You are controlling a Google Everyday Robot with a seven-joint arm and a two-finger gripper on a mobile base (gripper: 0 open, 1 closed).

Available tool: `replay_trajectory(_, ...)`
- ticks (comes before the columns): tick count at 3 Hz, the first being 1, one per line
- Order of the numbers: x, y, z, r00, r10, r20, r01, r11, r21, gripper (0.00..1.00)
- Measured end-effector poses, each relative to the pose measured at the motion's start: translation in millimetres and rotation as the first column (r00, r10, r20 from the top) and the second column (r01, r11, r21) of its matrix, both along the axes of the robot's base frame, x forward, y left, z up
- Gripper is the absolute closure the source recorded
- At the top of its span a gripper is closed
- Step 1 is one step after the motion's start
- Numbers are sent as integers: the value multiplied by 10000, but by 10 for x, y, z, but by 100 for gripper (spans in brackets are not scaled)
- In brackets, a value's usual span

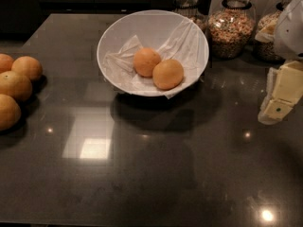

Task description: Pick orange from white bowl

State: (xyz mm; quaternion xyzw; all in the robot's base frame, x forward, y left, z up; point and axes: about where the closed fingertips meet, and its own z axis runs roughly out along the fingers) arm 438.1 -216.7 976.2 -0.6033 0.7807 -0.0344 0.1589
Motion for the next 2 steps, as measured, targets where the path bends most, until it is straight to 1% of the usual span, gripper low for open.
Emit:
replay_trajectory(1, 0, 0, 0, 10000, 0, 0, 0, 10000, 0, 0)
replay_trajectory(2, 217, 140, -25, 9999, 116, 42, -117, 9996, 244, 0)
